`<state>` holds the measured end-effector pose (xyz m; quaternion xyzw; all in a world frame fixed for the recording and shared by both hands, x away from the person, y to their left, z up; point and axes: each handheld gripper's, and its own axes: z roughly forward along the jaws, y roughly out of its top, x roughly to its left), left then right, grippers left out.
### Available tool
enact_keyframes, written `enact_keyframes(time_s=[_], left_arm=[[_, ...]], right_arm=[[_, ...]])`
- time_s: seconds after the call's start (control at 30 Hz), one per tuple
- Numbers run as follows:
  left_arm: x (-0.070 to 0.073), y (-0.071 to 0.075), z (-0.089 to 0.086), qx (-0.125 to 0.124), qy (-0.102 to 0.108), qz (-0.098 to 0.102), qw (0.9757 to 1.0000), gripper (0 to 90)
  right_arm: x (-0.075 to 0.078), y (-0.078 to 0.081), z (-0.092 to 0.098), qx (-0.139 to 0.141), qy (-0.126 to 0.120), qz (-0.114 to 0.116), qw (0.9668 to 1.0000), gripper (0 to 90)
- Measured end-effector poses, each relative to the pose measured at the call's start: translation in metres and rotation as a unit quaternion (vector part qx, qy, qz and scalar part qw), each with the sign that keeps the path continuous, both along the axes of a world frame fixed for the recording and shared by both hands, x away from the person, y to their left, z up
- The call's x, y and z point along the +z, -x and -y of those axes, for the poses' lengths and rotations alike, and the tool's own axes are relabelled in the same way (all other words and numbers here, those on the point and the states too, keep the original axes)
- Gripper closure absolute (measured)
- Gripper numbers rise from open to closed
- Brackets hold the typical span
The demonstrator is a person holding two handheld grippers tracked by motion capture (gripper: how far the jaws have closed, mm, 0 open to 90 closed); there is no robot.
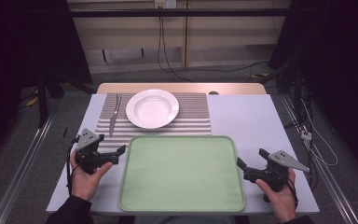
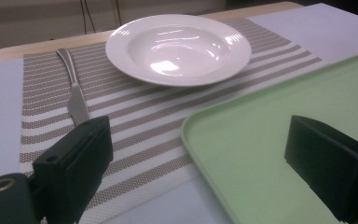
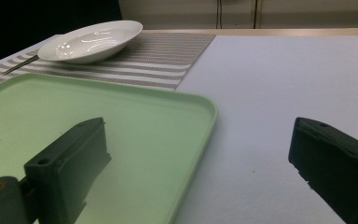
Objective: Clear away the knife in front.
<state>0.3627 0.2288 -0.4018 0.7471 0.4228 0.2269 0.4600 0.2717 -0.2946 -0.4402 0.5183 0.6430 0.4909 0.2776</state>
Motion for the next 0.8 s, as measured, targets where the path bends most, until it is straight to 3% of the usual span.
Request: enact_keyframes(time_s=[0.13, 0.33, 0.5, 0.6, 0.63, 0.73, 0.77, 0.8], left_arm=[[0.001, -0.012, -0.002, 0.01, -0.001, -0.003, 0.9999, 7.4], [0.002, -0.029, -0.002, 0.007, -0.001, -0.006, 1.0, 7.5], [0.004, -0.053, 0.004, 0.008, -0.008, -0.01, 0.9999, 7.6], [0.005, -0.061, 0.005, 0.008, 0.001, -0.016, 0.9998, 7.5], [0.008, -0.067, 0.006, 0.004, 0.008, -0.03, 0.9995, 7.5], [0.01, -0.071, 0.006, 0.008, 0.004, -0.024, 0.9997, 9.0], [0.01, -0.076, 0.006, 0.006, 0.013, -0.027, 0.9995, 9.2], [0.01, -0.079, 0.007, 0.007, 0.005, -0.033, 0.9994, 9.7]], right_arm=[[-0.001, -0.001, -0.001, 0.003, -0.002, -0.002, 1.0, 4.0], [-0.002, -0.002, 0.0, 0.003, -0.002, -0.004, 1.0, 4.0], [-0.003, -0.003, 0.002, 0.001, -0.002, -0.005, 1.0, 4.0], [-0.003, -0.003, 0.002, 0.002, -0.002, -0.005, 1.0, 4.0], [-0.003, -0.003, 0.002, 0.003, -0.002, -0.005, 1.0, 4.0], [-0.003, -0.003, 0.003, 0.001, -0.003, -0.005, 1.0, 4.1], [-0.003, -0.003, 0.003, 0.001, -0.003, -0.005, 1.0, 4.1], [-0.003, -0.003, 0.002, 0.002, -0.003, -0.005, 1.0, 4.1]])
